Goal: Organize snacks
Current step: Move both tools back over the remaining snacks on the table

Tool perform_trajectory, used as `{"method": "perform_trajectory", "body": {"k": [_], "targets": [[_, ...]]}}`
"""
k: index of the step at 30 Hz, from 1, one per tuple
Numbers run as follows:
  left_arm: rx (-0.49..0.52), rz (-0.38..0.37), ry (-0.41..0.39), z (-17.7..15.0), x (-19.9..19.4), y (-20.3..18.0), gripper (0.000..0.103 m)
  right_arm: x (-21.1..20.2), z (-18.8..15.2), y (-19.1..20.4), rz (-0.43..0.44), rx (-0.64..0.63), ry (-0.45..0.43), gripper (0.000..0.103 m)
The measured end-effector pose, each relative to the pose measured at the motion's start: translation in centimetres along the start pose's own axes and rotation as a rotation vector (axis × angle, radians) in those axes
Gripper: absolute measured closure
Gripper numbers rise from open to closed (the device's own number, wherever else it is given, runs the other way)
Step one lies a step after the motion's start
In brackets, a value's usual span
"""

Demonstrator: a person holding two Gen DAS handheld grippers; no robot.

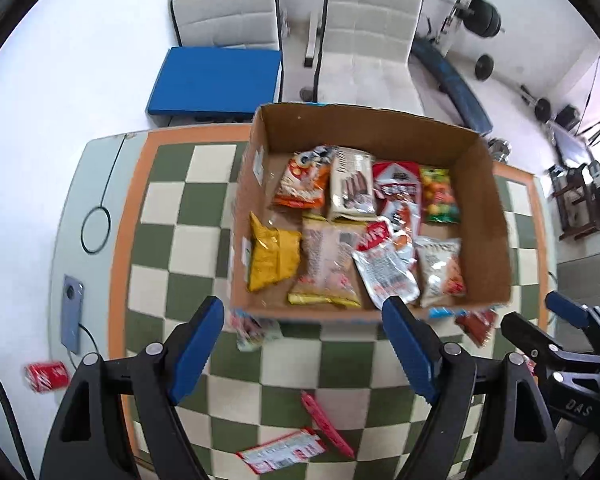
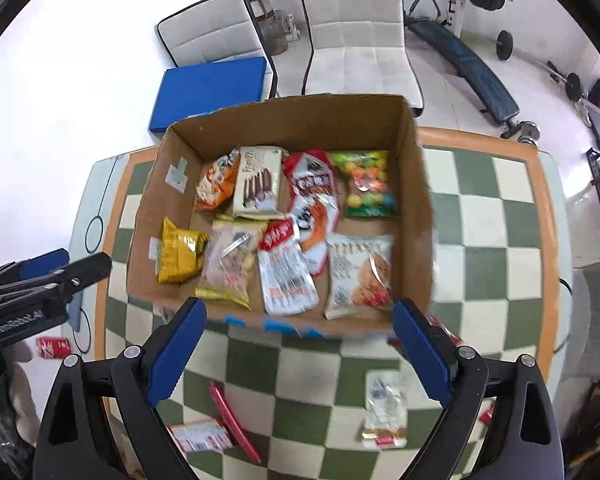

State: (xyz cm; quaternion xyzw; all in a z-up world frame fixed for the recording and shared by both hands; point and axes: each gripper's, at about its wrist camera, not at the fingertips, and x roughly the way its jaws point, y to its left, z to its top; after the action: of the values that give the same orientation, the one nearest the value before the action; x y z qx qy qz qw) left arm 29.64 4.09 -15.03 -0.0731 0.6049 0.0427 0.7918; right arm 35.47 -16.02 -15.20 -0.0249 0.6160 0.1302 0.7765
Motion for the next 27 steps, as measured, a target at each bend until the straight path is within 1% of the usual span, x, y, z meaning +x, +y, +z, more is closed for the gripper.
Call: {"method": "perform_trajectory", "body": {"k": [3,6,10,13,16,19,20,22,24,27], "targets": [[-0.023,-0.023,0.037,-2.9,0.3,-0.4,0.022,-0.8,-2.7,-1.6,-0.002,0.014,0.021,0.007],[-0.054,-0.025,0.090,-6.2,1.8,-0.2,0.022,-0.5,-5.7,-4.4,0.008,0.073,0.064,0.007],[-0.060,0.004,0.194,-11.0,5.4,0.2,0.022,1.1,-9.9,-8.6,0.005,0.177,0.133,0.007],[-0.016,0.042,0.282,-14.8,8.3,0.2,0.022,3.0,-13.0,-10.7,-0.008,0.216,0.195,0.007],[0.048,0.080,0.348,-18.1,10.4,0.5,0.022,5.0,-15.6,-12.0,0.004,0.257,0.257,0.007],[0.135,0.110,0.386,-20.1,11.9,0.6,0.022,7.0,-17.7,-11.4,0.017,0.253,0.317,0.007],[0.189,0.134,0.405,-20.9,12.6,0.4,0.022,7.8,-18.1,-10.7,0.020,0.236,0.339,0.007],[0.268,0.144,0.434,-21.9,13.6,0.2,0.022,9.1,-18.8,-9.0,0.031,0.196,0.370,0.007],[0.363,0.174,0.467,-23.1,14.7,-0.1,0.022,10.6,-19.2,-7.0,0.043,0.157,0.401,0.007],[0.494,0.210,0.490,-24.9,16.2,-0.7,0.022,12.1,-19.4,-4.0,0.053,0.100,0.424,0.007]]}}
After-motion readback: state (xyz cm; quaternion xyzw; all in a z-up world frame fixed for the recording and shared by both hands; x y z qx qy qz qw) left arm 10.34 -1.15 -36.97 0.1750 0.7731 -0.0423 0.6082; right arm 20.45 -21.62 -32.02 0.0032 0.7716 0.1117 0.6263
